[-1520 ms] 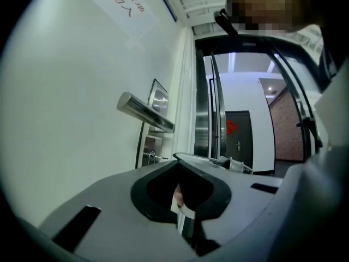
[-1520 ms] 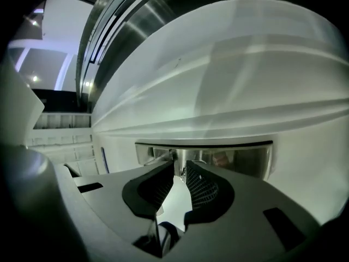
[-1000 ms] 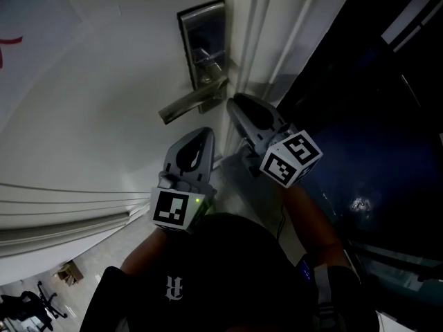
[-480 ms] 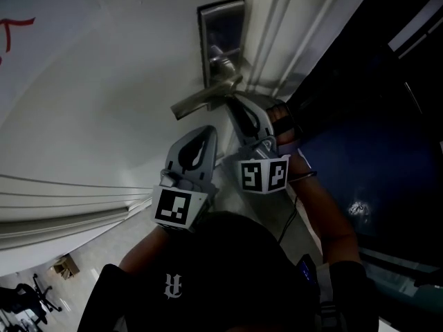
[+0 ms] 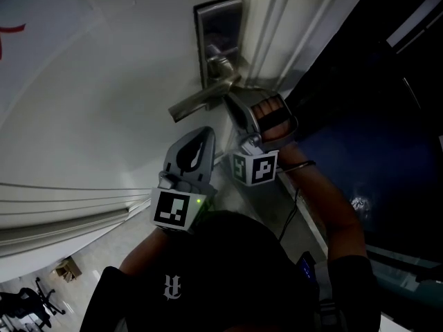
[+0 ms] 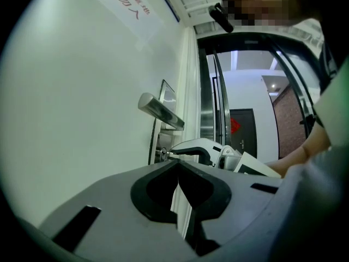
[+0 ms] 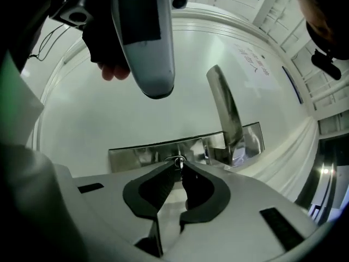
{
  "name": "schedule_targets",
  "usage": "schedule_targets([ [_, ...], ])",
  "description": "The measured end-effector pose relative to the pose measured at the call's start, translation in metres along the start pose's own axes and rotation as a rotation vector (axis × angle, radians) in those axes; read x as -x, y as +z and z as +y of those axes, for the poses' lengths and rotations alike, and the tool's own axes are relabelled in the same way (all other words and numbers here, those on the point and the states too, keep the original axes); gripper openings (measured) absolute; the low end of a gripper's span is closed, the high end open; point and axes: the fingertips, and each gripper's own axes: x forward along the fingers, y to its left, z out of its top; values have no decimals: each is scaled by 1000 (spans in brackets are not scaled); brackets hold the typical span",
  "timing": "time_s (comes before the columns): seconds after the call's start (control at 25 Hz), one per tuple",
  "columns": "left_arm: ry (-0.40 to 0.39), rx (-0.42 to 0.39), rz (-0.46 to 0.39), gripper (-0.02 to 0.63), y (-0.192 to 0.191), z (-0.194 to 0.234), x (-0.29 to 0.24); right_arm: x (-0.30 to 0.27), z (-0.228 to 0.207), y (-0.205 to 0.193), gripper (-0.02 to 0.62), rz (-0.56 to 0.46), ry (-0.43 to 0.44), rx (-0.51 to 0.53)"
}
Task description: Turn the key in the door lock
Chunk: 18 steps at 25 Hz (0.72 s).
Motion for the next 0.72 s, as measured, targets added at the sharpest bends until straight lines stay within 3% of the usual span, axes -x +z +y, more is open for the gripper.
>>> schedule_targets([
  [0.16,-4,1,6,6,-3,1,-1,-1,-4,-1,25,6,-15,-3],
  [0.24,-4,2,6,6,-3,1,-1,-1,-4,-1,25,10,-2,-59],
  [0.52,-8,-5,3,6,-2,-1,-1,-1,-8,-3,25,31,39,-437],
  [0.64,-9,-9,4,6,-2,-2,-1,-2,-8,-5,20,36,86,-706],
  [0.72,-8,-13,3,6,-2,-2,0,-2,-10,-6,20,40,95,-810],
])
